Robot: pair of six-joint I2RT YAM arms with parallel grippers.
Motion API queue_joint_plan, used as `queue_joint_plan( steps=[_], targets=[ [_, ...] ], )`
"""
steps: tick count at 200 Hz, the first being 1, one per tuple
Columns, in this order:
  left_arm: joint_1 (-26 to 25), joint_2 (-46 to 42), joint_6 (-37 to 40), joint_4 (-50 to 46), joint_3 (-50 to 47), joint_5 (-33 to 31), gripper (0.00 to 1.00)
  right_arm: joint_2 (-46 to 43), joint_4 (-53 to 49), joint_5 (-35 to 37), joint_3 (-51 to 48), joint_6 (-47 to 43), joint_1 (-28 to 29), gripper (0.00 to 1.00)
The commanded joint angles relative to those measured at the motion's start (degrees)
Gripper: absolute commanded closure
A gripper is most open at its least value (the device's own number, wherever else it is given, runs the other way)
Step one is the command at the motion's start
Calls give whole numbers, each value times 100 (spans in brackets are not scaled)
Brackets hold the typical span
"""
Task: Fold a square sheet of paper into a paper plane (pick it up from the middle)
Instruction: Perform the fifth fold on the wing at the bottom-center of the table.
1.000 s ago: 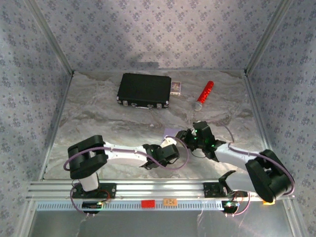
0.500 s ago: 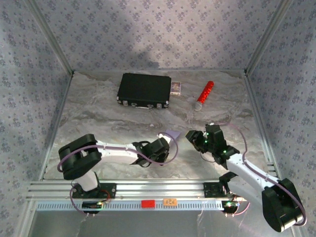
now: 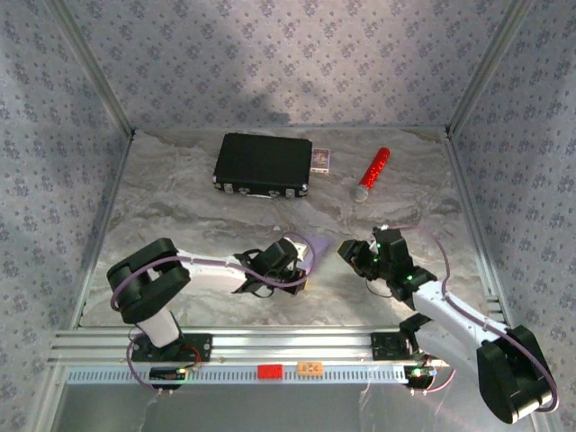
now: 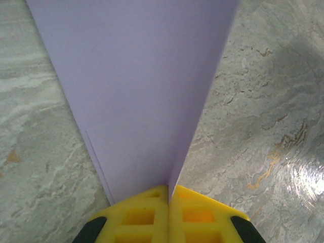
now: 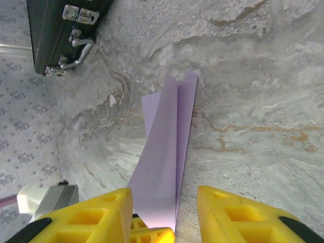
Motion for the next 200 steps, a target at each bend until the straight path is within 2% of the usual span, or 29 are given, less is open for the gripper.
queue_joint_plan(
  steps=[1, 86, 142, 200],
  targets=[
    [147, 196, -232, 513, -121, 618, 100, 214, 330, -201, -9, -354, 79, 62],
    [515, 678, -900, 1814, -393, 1689, 100, 1234, 1257, -528, 303, -1113, 536, 77],
    [587, 931, -1403, 2476, -541, 2004, 100, 2175, 1719, -1311, 722, -1363, 636, 85],
    [666, 1046, -1924, 3126, -826, 2038, 100, 2821, 1923, -1452, 834, -1386, 466, 87]
  ],
)
